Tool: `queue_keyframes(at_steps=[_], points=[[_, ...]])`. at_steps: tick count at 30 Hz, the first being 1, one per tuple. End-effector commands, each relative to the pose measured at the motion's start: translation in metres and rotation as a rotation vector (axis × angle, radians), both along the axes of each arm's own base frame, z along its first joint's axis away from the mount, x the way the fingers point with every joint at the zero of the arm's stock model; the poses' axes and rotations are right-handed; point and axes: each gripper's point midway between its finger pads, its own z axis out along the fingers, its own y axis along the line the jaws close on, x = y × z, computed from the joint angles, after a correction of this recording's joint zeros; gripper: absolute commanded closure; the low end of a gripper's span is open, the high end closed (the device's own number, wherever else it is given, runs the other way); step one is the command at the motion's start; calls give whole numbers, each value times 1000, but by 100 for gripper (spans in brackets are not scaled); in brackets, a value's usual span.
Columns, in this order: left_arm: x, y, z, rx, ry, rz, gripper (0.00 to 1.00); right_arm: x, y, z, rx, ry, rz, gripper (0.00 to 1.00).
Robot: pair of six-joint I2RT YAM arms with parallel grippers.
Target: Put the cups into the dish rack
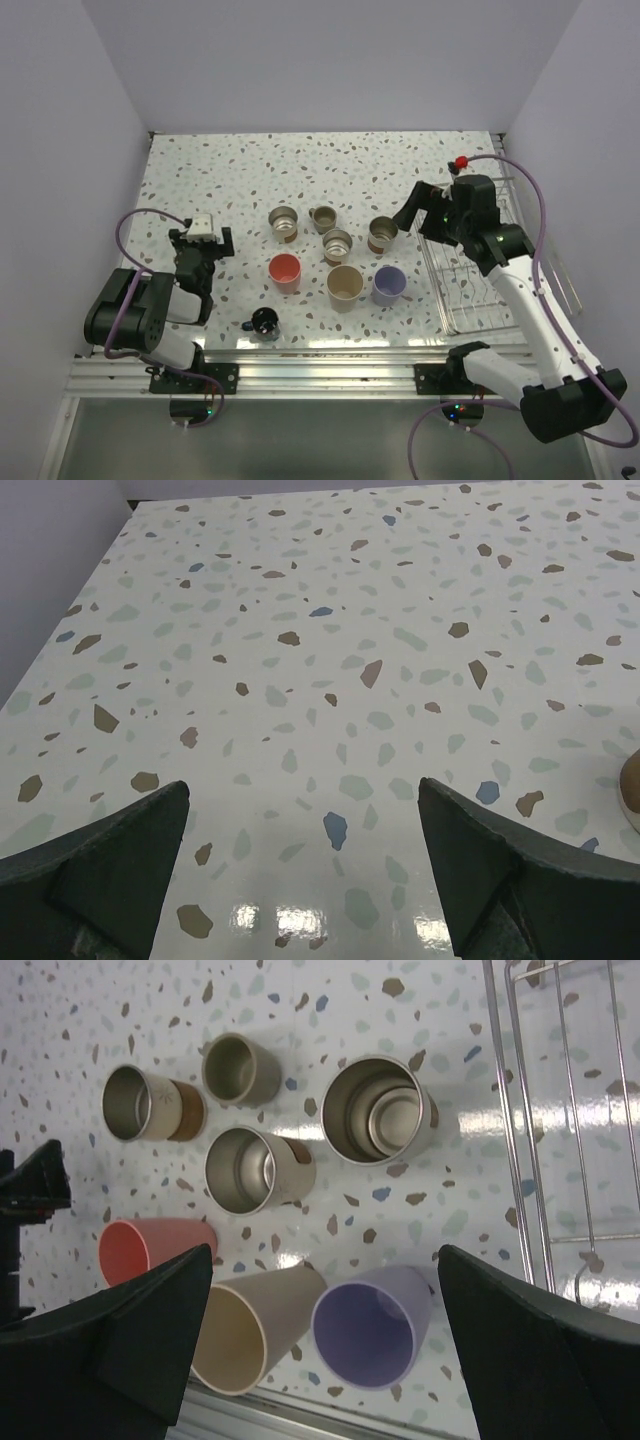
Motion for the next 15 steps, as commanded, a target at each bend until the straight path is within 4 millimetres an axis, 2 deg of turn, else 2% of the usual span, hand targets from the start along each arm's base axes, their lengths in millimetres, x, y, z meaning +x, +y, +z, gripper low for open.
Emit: queue_keyframes(at_steps=[1,3,4,5,6,7,9,10,11,12,13,14,15], points=[[10,-2,32,10,-118,-30,0,-11,2,5,-24,23,34,2],[9,7,36,-8,-97,28,0,-10,0,13,-39,-11,48,2],[7,21,34,-8,-53,113,0,-9,0,16,-42,-18,52,2],[21,27,54,-39,-63,155,0,-8,-1,16,-52,-12,52,2],[18,32,51,-87,-19,201,0,-6,-1,25,-56,-26,54,2],[22,28,61,-127,-35,184,0,-8,-2,25,-68,-16,59,2],[20,19,67,-256,-17,165,0,-5,-5,33,-90,-29,58,2],[29,7,82,-288,-18,102,0,-4,-6,37,-95,-44,56,2],[31,0,85,-312,2,74,0,-2,-7,41,-101,-60,55,2],[30,-6,74,-353,82,58,0,0,-6,48,-96,-79,55,2],[33,-15,76,-379,120,21,0,2,-5,53,-91,-94,56,2],[44,-32,101,-416,121,-69,0,3,-4,56,-87,-101,60,2],[40,-41,89,-445,216,-96,0,5,-2,60,-79,-107,64,2]])
